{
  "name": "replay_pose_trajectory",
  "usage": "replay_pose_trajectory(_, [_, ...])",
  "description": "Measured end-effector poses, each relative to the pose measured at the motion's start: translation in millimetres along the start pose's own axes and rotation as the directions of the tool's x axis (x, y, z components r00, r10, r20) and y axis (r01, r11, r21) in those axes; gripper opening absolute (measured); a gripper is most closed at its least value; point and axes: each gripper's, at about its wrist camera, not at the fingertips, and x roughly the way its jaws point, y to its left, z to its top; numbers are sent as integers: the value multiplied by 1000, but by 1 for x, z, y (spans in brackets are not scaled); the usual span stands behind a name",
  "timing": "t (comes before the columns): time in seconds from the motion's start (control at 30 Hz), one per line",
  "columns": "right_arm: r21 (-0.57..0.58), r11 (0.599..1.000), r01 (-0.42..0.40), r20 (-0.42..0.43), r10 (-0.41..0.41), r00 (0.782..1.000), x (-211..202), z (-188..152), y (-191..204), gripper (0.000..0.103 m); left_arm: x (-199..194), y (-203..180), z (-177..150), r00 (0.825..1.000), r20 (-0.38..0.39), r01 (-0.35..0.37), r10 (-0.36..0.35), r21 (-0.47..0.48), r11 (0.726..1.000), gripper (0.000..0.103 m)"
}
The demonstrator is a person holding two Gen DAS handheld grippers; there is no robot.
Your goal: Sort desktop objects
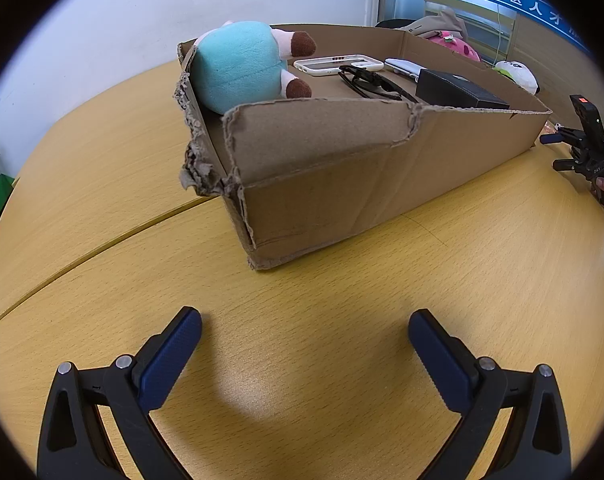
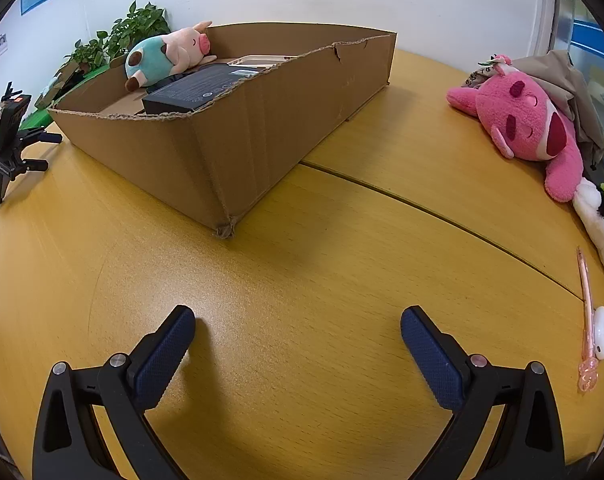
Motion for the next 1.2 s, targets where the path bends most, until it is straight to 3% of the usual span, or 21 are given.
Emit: replay_pose_trajectory(1.2, [25,1000,13,-2,-13,1000,3,0,-4,103,1,2,1,1000,-1,2,-2,3,1000,103])
